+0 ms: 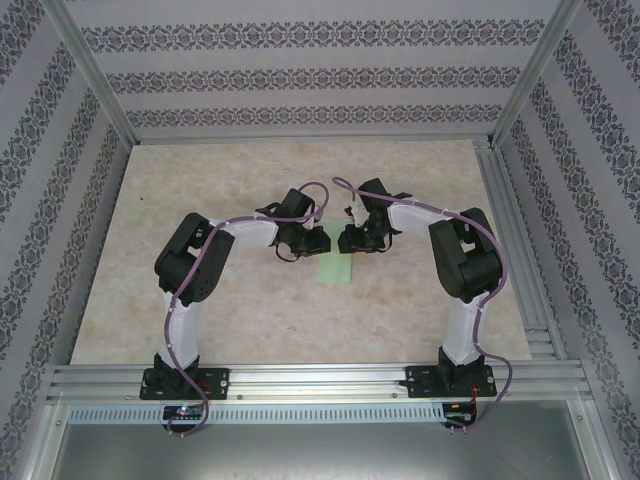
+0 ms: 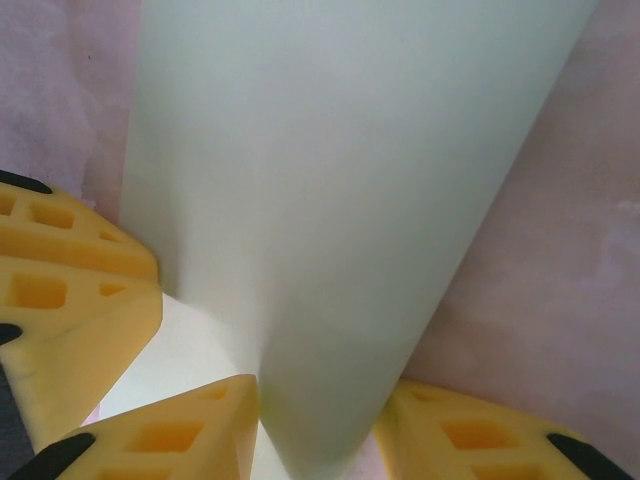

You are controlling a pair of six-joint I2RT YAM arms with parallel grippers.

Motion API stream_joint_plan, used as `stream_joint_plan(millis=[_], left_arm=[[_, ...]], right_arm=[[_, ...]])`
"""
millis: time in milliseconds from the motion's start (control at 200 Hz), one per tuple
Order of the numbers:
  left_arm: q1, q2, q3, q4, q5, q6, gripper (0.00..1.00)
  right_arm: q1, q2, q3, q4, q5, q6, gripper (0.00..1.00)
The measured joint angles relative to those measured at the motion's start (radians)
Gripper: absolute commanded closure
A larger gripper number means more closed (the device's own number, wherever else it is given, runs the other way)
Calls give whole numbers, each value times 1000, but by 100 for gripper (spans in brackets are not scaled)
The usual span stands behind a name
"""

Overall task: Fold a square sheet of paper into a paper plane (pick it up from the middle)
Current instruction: Hold the square sheet of paper at the center of the table, then fold the square sheet of paper in half at the center of the table.

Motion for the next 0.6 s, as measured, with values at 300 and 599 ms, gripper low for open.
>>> stream_joint_plan(millis=[300,599], left_arm=[[0,1,3,-22,-19,15,85],[-1,3,4,-23,-25,18,86]], right_arm=[[-8,-51,-26,11,-14,73,50],[-56,-211,-74,69,-76,149,70]])
